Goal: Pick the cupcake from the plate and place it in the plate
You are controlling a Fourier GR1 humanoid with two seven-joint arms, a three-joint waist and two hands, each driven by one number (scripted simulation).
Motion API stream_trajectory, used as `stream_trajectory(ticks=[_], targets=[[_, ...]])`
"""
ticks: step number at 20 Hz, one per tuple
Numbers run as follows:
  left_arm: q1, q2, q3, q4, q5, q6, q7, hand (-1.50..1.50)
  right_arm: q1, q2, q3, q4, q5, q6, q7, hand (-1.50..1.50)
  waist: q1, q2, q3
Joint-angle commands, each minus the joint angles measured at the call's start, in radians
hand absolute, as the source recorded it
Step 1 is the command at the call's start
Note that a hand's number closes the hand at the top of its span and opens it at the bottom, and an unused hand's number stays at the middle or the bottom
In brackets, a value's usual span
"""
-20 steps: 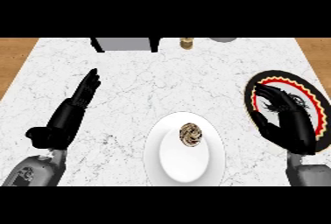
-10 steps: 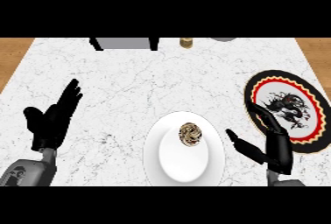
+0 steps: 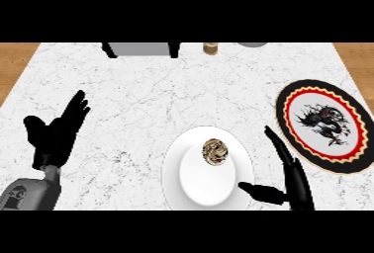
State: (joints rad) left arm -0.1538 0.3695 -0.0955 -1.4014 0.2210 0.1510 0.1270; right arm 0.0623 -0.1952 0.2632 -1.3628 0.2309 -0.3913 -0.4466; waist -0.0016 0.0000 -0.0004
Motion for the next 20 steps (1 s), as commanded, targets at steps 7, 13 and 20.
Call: stream_trajectory(ticks=[7,13,20], targets=[[-0.060,-0.056,0.022,0.068,-0.055,0.012,-0.010,0.00,-0.039,-0.067,0.122,-0.226,0.227,0.111,0.472,-1.50,-0.004,0.000,-0.001],[0.033,-0.040,0.037,-0.009,-0.045,-0.033,-0.017,0.00,-0.106,-0.037,0.177,-0.167,0.366,0.171,0.650,-1.50,0.007,-0.001,0.000],[0.008,-0.030,0.081,0.036,-0.050,-0.084,-0.024,0.00,-0.175,0.063,0.239,-0.112,0.510,0.237,0.838,-1.50,0.006,0.000,0.000]])
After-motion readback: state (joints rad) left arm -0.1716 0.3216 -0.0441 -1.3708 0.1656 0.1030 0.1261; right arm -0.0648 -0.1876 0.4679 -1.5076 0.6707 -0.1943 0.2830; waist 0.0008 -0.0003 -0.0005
